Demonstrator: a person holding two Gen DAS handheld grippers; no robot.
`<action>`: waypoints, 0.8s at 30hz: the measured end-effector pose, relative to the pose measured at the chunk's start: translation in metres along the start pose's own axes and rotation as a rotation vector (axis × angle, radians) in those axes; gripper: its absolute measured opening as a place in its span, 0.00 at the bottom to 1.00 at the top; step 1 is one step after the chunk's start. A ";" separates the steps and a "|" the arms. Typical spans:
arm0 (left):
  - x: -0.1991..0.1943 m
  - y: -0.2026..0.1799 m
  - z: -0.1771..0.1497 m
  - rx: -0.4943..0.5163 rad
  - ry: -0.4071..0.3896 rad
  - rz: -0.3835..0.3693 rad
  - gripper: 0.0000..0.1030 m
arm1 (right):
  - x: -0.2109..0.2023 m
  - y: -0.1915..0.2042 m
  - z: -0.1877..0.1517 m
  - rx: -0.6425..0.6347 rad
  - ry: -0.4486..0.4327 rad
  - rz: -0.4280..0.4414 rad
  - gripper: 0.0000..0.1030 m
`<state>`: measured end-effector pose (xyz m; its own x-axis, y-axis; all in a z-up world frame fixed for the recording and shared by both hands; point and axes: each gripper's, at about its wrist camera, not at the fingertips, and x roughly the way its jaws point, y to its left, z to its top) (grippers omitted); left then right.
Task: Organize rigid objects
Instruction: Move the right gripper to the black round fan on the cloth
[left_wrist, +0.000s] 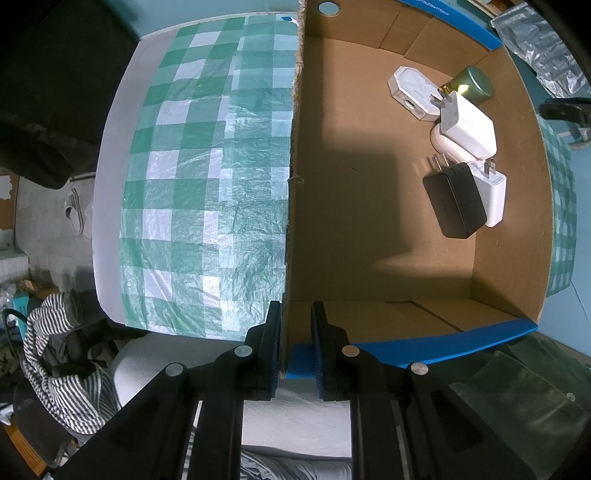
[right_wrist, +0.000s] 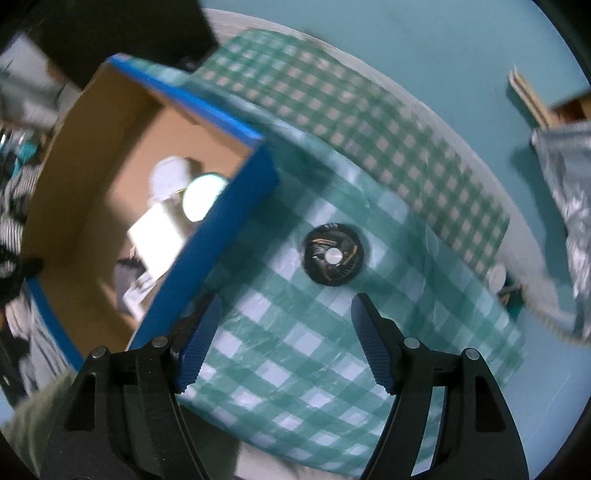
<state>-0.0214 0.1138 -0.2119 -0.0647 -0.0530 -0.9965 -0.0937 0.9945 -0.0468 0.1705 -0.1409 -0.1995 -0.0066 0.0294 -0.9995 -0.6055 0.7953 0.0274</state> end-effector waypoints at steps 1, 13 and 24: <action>0.000 0.000 0.000 -0.001 0.001 0.000 0.14 | 0.005 -0.005 0.003 0.019 0.005 -0.005 0.71; 0.003 0.002 0.001 -0.014 0.011 -0.006 0.14 | 0.060 -0.040 0.030 0.170 0.058 -0.022 0.71; 0.005 0.005 0.002 -0.025 0.021 -0.008 0.15 | 0.084 -0.046 0.030 0.202 0.079 -0.015 0.71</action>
<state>-0.0200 0.1192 -0.2172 -0.0847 -0.0627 -0.9944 -0.1192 0.9915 -0.0524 0.2216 -0.1575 -0.2842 -0.0657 -0.0241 -0.9975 -0.4346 0.9006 0.0068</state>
